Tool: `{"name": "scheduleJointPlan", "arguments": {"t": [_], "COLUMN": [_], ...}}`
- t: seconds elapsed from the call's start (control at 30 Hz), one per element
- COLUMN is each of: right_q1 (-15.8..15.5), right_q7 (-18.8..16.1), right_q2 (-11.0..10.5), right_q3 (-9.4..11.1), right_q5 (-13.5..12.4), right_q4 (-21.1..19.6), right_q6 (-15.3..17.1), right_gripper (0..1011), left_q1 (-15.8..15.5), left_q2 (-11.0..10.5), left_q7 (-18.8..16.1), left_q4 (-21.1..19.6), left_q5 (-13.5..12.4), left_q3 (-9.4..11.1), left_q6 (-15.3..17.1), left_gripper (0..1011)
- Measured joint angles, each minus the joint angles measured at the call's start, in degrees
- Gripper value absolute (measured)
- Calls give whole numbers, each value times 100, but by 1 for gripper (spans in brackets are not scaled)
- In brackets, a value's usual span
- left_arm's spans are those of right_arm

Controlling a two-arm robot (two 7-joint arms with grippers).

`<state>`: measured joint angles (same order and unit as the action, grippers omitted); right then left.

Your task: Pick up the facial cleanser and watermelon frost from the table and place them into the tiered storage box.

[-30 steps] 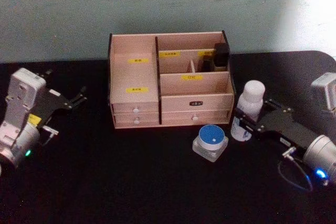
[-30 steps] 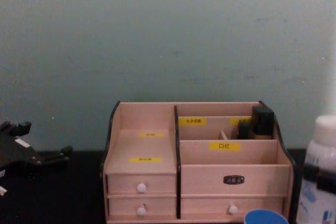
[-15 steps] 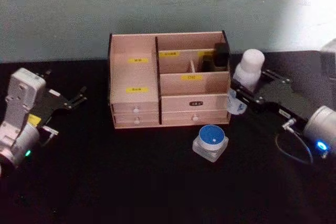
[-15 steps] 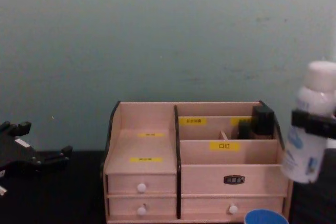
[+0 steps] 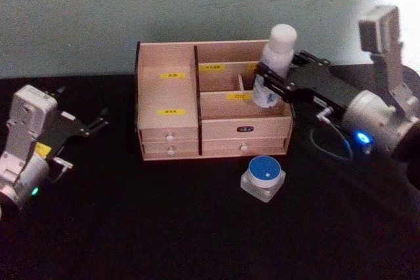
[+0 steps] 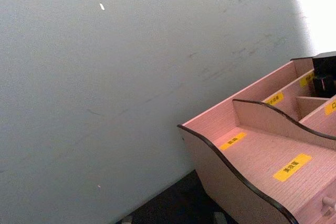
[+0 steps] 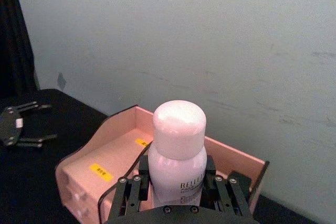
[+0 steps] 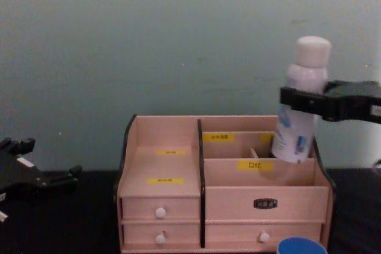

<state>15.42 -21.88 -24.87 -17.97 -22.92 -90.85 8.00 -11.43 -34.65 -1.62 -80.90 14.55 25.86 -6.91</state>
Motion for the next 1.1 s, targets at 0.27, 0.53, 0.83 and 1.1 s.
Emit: {"name": "scheduleJointPlan", "arguments": {"t": [0.27,0.53,0.83,1.1], "right_q1": [651,1088,1355,1536], "right_q7": [8,-8,-34,-87], "right_q2": [347,621,859,1005], "right_q3": [-265,-445,-524,-584], "right_q5": [154,285,336,380], "right_q4": [681,1282,1719,2003], "right_q6": [17,18,-13,-78], "right_gripper": [596,596,596,596], "left_q1": [0,0,0,0], "left_q2": [0,0,0,0], "left_q7": [0,0,0,0], "left_q4": [0,0,0,0], "left_q5": [0,0,0,0], "left_q3": [0,0,0,0], "left_q6": [0,0,0,0], "left_gripper": [1001,1001,1001,1001]}}
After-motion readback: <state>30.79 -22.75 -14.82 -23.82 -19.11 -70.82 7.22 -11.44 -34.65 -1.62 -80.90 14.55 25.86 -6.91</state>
